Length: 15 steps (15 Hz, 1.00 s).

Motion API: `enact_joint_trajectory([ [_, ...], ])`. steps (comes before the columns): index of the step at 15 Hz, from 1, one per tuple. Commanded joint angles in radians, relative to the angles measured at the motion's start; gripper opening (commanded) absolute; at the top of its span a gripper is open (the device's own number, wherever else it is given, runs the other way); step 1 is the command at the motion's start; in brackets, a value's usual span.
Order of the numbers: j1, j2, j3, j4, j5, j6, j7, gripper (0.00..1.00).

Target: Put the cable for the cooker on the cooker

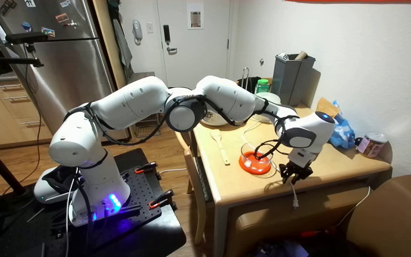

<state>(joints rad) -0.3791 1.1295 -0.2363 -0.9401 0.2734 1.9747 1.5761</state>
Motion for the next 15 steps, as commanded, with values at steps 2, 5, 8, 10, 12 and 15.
enact_joint_trajectory([
  [2, -0.017, 0.023, 0.009, 0.047, 0.009, -0.038, 0.005, 0.02],
  [5, -0.020, 0.022, 0.009, 0.045, 0.012, -0.035, 0.008, 0.00],
  [8, -0.020, 0.018, 0.006, 0.044, 0.014, -0.030, 0.013, 0.02],
  [10, -0.024, 0.000, 0.008, 0.040, 0.022, -0.024, 0.014, 0.02],
  [12, -0.029, -0.029, 0.013, 0.035, 0.033, -0.024, 0.005, 0.02],
  [15, -0.018, -0.071, 0.001, 0.034, 0.017, -0.030, -0.009, 0.02],
])
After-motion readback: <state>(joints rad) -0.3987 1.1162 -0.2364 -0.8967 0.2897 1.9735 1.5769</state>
